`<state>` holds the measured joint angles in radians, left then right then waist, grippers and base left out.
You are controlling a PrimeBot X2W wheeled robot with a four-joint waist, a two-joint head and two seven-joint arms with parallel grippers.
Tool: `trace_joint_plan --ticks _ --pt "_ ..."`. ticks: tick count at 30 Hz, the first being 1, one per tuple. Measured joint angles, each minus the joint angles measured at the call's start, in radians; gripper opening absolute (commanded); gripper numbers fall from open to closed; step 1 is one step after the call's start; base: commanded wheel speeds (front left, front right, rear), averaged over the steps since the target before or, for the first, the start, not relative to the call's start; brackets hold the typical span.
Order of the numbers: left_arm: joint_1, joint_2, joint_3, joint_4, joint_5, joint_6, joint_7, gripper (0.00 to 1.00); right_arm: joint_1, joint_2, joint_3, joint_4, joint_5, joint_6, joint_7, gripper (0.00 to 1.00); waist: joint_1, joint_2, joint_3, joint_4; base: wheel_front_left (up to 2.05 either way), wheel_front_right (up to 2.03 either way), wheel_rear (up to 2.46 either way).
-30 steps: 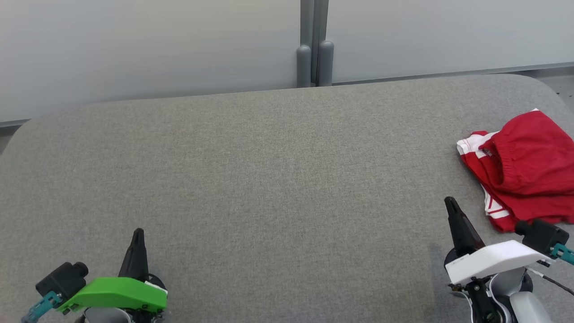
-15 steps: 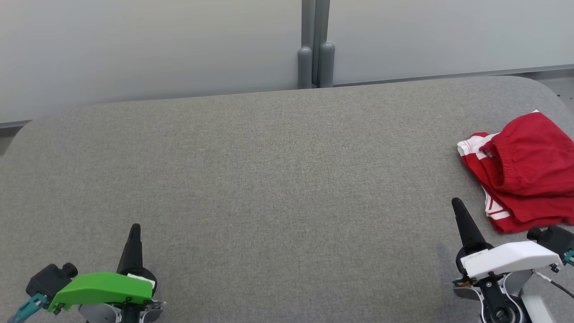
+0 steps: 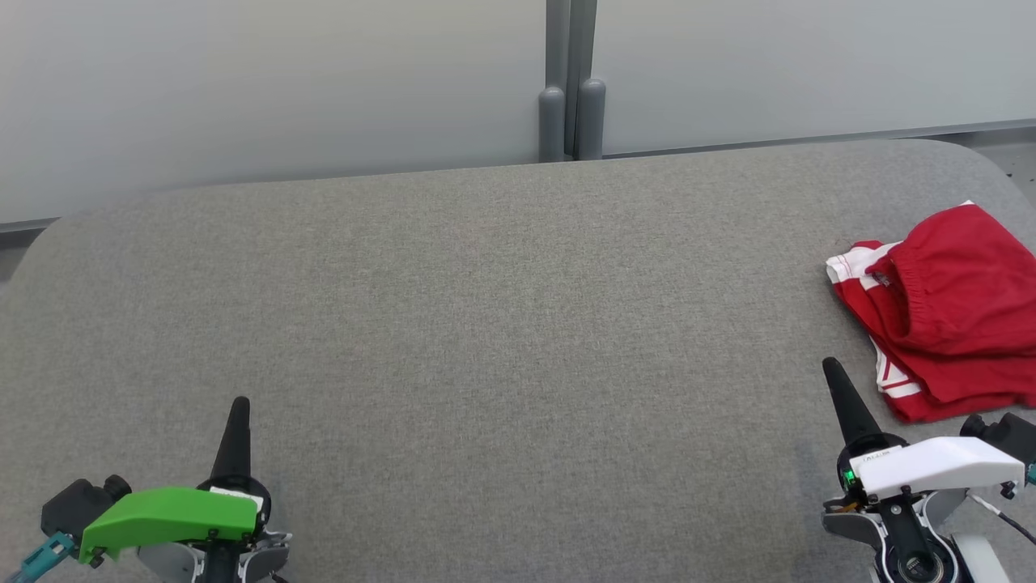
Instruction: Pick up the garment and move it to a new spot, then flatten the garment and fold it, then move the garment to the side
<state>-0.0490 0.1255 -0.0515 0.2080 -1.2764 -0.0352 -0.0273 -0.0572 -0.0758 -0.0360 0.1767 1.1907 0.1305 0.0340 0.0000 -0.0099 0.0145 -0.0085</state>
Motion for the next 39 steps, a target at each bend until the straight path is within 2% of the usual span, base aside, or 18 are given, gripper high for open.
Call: trace_joint_plan --ticks 39 --pt "-0.023 -0.046 0.091 0.011 -0.250 -0.068 0.081 0.00 -0.012 -0.008 -0.031 0.029 0.336 0.000 0.036 0.00 0.0001 0.0000 -0.010 0.006 0.00 0.00 0.00"
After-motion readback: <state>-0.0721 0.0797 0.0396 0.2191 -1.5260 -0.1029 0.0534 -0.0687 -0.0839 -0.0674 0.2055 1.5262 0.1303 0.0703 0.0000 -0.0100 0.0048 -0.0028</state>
